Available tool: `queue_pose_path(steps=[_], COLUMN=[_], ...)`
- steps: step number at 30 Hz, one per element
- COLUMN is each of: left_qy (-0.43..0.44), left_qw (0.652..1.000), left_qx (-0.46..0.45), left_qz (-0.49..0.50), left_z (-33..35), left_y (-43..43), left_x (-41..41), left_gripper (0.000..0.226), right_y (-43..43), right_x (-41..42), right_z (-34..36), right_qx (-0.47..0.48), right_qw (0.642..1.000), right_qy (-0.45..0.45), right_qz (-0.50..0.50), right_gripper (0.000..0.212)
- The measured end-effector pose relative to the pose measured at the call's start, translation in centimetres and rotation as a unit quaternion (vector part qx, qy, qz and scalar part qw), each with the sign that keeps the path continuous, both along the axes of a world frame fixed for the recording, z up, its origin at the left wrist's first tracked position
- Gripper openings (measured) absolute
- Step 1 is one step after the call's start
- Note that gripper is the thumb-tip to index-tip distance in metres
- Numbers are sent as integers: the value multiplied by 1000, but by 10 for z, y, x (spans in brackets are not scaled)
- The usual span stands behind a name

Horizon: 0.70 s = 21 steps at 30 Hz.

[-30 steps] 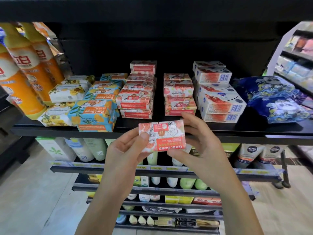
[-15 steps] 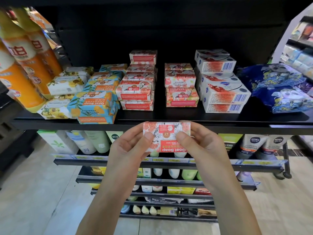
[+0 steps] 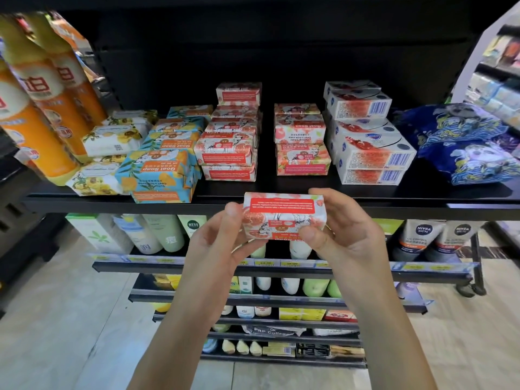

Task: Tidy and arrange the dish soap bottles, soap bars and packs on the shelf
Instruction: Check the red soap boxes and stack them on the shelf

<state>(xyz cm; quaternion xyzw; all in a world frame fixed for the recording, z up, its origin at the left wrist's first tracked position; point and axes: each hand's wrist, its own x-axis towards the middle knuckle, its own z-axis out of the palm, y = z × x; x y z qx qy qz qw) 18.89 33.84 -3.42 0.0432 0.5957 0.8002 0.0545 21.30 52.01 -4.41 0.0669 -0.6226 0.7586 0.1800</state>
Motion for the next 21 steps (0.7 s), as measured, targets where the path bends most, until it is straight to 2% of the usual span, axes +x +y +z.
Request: queue_pose_path(steps=[2,6,12,21], left_qy=[-12,-14,-10,-14], left_qw=[1000,1000,999,1000], left_qx=[-3,4,28,22], left_qz=[-7,-24,-22,-3], left_z=[0,-1,-5,-8], left_y=[1,-1,-4,-3], left_x=[1,0,0,2], left_gripper=[57,34,45,49], right_y=[1,2,4,1], right_x=[0,0,0,0], right_z=[-1,-3,-5,-4], right_qx=[3,15,34,26], right_qw=[1000,1000,998,987], right_qy=[7,12,1,-153], right_qz=[5,19,46,40], right_gripper=[47,47,50,65])
